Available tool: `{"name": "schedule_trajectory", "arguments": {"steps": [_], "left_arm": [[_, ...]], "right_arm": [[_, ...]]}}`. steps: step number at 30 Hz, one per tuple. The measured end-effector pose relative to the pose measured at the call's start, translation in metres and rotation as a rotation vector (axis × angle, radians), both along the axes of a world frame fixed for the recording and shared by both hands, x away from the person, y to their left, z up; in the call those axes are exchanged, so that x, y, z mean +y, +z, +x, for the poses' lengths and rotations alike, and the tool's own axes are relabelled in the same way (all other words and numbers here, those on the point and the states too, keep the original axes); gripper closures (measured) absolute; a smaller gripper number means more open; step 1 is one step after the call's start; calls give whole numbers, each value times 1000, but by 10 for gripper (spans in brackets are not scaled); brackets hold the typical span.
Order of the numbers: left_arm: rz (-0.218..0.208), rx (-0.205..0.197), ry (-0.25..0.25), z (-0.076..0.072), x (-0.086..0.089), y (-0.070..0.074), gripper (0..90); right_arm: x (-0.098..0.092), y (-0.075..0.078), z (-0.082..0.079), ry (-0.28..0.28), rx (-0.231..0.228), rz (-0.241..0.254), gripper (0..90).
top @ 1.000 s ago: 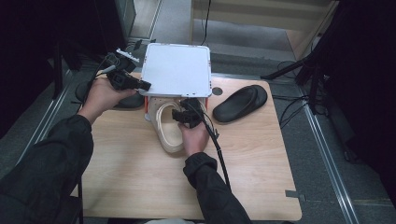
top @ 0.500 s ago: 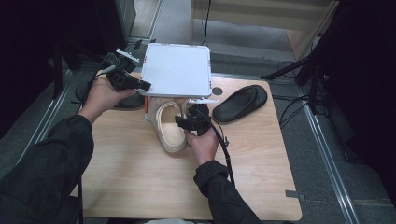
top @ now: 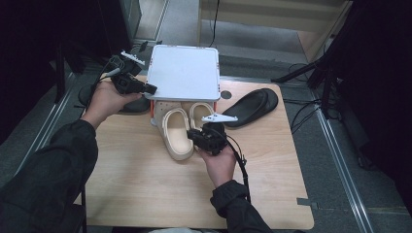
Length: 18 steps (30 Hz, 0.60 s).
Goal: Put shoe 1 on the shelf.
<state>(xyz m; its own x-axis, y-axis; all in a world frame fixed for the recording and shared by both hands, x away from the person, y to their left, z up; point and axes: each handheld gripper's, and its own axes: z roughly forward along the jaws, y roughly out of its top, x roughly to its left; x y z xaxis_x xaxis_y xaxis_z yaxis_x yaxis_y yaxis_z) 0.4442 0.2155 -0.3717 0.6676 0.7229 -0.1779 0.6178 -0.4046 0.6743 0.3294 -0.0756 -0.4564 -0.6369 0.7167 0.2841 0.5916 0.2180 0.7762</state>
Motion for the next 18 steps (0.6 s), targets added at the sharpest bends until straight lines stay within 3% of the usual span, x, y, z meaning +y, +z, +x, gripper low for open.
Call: {"name": "schedule_trajectory", "arguments": {"steps": [2,9,18], "left_arm": [[2,1,2,0,0,0,900],[20,-4,6,-1,-2,1,900],[25,-14,2,-2,-3,1,900]], "right_arm": [[-1,-4,-6,4,-24,-17,854],[-2,-18,-21,33,-19,-47,900],[-2,-39,-38,52,4,-22,900]]}}
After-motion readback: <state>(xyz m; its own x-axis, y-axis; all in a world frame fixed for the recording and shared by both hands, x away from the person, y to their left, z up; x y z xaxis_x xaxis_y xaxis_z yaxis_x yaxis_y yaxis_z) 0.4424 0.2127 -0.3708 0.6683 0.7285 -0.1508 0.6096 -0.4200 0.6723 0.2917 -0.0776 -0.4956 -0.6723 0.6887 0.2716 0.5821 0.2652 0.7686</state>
